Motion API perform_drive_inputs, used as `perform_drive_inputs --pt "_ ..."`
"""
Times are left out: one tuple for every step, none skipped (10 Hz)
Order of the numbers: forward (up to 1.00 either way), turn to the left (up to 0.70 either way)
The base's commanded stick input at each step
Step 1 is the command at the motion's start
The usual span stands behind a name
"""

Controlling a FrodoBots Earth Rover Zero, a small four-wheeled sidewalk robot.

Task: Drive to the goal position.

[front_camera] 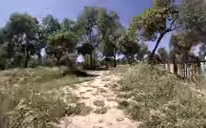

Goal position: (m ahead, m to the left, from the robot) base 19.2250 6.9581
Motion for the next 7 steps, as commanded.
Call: perform_drive_inputs --pt "0.85 0.0" --pt "0.85 0.0" --pt "0.85 0.0" --pt "0.85 0.0" --pt "0.85 0.0" --pt "0.85 0.02" --pt "0.85 0.13"
